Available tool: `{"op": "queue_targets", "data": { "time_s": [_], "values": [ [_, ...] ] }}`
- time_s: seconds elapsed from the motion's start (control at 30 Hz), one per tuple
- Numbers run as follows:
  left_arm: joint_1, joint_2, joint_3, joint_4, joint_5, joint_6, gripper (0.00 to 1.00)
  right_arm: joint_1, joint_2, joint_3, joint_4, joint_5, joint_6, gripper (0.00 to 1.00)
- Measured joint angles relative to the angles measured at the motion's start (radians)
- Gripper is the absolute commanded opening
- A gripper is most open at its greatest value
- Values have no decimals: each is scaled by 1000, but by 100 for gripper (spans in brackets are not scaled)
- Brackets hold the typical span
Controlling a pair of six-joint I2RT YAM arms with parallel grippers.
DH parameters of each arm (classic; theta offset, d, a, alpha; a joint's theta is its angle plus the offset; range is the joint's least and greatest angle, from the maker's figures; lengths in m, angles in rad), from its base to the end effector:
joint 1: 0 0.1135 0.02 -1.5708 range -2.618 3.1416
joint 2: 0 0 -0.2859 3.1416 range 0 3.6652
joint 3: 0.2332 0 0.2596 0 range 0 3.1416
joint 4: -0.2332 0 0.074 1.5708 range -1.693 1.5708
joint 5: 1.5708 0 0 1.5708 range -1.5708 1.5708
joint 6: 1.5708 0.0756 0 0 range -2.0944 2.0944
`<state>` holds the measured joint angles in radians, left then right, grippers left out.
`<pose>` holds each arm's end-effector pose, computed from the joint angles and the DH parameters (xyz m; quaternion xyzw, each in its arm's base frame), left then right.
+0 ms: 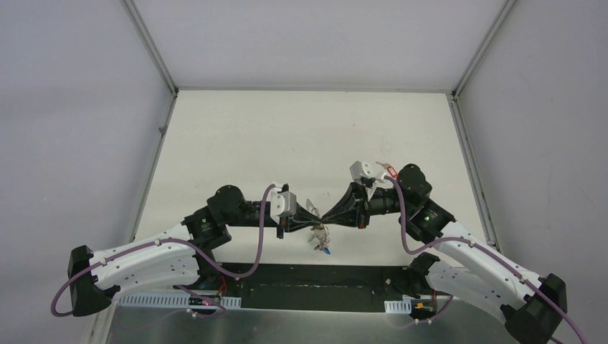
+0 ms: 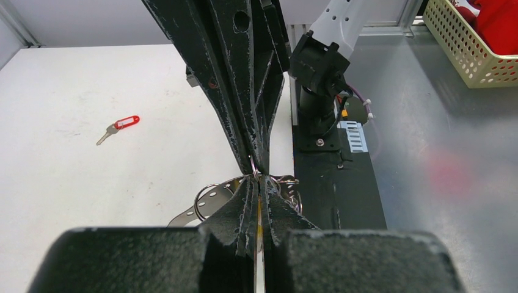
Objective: Put the keys on the keyring
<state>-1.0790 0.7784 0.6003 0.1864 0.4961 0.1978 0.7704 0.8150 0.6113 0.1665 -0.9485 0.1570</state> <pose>0.0703 -0.2075 0.3297 0.5468 0.4443 -0.4499 0.5488 0.1017 0.1843 0.3248 -0.4955 0.5151 0.5702 0.4050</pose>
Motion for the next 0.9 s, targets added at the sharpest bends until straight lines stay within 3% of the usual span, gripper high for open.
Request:
{"op": "queue_targets", "data": {
  "time_s": [0.07,0.17,0.33,0.57,0.73,0.77,0.9],
  "values": [
    [0,0,0,-2,0,0,0,1,1,0,-2,0,0,14],
    [0,0,0,-4,-1,-2,0,5,0,0,-3,1,2,14],
    [0,2,0,-6,-1,-5,0,6,0,0,-7,3,-1,0],
    [0,5,0,-8,-1,-8,0,6,0,0,-11,10,-2,0],
    [0,3,0,-14,0,-6,38,8,-6,0,-18,27,-6,0],
    [-1,0,0,-21,2,-10,50,8,-10,0,-23,36,-10,0],
    [-2,-29,1,-40,1,-19,71,13,-22,0,-31,50,-21,0]
  ]
}}
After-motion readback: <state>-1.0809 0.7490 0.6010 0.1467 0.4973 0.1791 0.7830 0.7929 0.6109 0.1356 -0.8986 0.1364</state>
